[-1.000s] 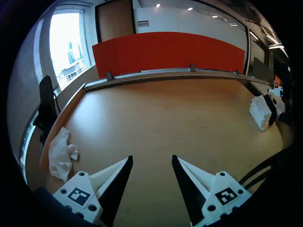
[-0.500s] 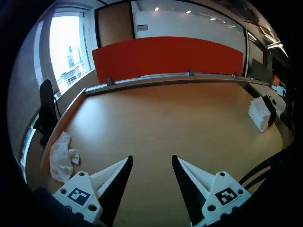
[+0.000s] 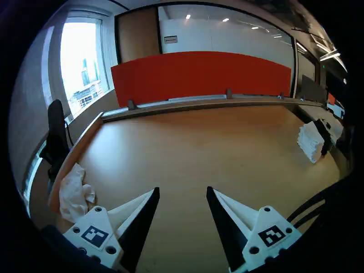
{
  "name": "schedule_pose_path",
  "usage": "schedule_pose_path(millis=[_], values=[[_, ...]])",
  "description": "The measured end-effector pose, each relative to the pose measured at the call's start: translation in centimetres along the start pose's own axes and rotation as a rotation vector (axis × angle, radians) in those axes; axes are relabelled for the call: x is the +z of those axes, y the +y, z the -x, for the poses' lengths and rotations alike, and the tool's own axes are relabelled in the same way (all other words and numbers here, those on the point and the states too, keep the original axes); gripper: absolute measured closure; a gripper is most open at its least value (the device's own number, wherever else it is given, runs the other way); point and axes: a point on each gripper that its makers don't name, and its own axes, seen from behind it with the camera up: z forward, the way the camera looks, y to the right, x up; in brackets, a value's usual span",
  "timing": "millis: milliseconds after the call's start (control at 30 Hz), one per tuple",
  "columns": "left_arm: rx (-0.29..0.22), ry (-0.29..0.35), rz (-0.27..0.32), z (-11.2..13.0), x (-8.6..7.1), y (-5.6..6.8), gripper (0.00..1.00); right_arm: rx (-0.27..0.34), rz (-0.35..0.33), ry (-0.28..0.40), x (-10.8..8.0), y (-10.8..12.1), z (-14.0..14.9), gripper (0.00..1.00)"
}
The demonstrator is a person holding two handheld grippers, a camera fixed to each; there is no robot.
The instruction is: Fold towel
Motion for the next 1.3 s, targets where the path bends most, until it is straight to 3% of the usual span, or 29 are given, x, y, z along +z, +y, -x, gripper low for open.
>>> schedule_pose_path(millis=[400, 700, 967, 1300], values=[[-0.031, 0.108, -0.014, -3.4, -0.2, -0.8, 0.25, -0.032, -0.013, 0.09, -1.3, -2.3, -2.5, 0.0], [-0.055, 0.247, -0.034, -8.8, -0.3, -2.0, 0.25, -0.033, -0.032, 0.097, -1.9, -4.8, -3.5, 0.0], [-0.068, 0.37, -0.055, -13.7, -0.9, -4.0, 0.25, -0.013, -0.028, 0.124, -2.4, -6.6, -5.1, 0.0], [-0.072, 0.434, -0.054, -16.0, -1.0, -5.3, 0.25, -0.031, -0.065, 0.146, -2.8, -11.6, -6.4, 0.0]])
